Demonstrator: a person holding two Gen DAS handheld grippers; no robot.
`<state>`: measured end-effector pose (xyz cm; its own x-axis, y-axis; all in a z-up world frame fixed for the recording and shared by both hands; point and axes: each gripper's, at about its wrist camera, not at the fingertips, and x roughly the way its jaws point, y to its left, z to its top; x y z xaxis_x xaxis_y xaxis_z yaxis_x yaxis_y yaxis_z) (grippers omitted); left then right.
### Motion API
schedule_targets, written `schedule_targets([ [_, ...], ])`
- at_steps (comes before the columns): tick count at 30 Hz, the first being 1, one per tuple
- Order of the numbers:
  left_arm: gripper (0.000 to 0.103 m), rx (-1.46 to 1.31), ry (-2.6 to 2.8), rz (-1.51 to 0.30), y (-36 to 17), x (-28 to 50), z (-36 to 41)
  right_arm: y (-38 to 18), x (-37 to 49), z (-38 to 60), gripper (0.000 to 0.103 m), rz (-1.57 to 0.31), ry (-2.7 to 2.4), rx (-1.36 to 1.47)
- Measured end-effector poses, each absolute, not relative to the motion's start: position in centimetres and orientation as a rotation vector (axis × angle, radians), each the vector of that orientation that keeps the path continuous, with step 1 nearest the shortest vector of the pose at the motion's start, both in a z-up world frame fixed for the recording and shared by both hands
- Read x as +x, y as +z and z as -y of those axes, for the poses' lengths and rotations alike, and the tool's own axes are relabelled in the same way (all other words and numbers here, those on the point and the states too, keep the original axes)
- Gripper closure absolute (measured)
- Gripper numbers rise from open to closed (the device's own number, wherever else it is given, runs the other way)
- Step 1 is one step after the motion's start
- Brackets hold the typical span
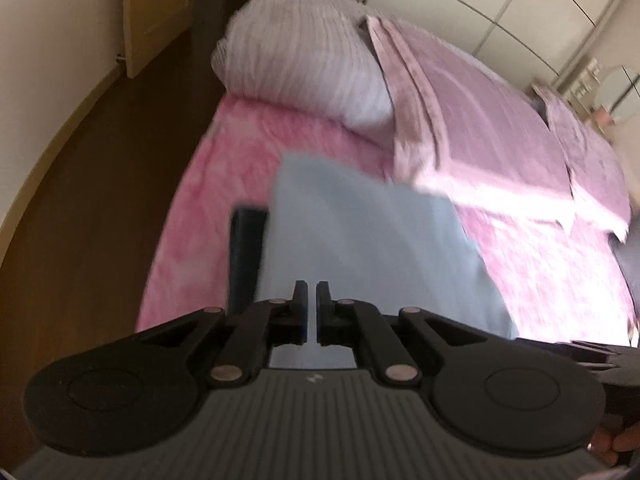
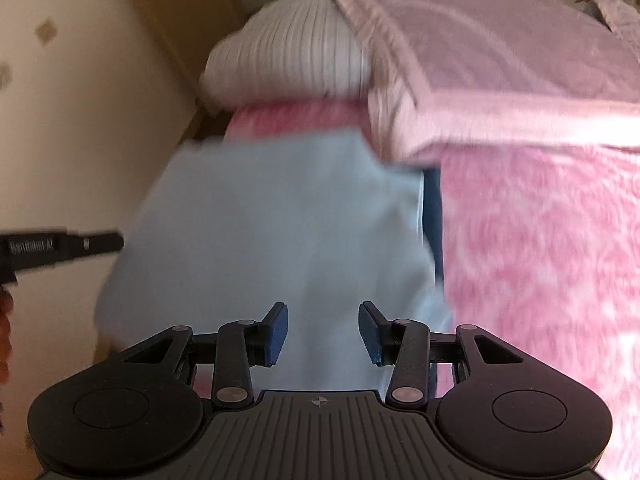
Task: Fold clothes
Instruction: 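Smooth the sweatshirt flat on the jeans stack with both tools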
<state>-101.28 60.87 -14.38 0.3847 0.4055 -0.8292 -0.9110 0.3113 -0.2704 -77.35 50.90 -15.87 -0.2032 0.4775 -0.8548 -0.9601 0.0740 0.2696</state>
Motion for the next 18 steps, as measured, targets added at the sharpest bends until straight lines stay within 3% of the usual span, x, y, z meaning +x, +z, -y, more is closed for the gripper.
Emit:
schedule_targets([
  [4, 0.101, -0.849, 1.011, -0.803, -17.2, -101.0, -59.6, -19.0, -78.8, -49.9, 0.059, -1.120, 1.468, -0.721],
  [10, 0.099, -0.743, 1.065, -0.826, -13.4, -99.6, -57.3, -15.6, -80.3, -48.3, 0.059, -1.047, 1.491, -0.728],
  [12, 0.089, -0.703, 1.083, -0.843, -12.1, -99.1, -56.2, -15.0, -80.2, -47.5, 0.059, -1.072, 1.469, -0.730],
  [18, 0.077, -0.666, 1.125, -0.874, -9.2, -98.1, -51.6, -13.7, -79.7, -45.1, 0.058, -1.109, 1.456, -0.777],
])
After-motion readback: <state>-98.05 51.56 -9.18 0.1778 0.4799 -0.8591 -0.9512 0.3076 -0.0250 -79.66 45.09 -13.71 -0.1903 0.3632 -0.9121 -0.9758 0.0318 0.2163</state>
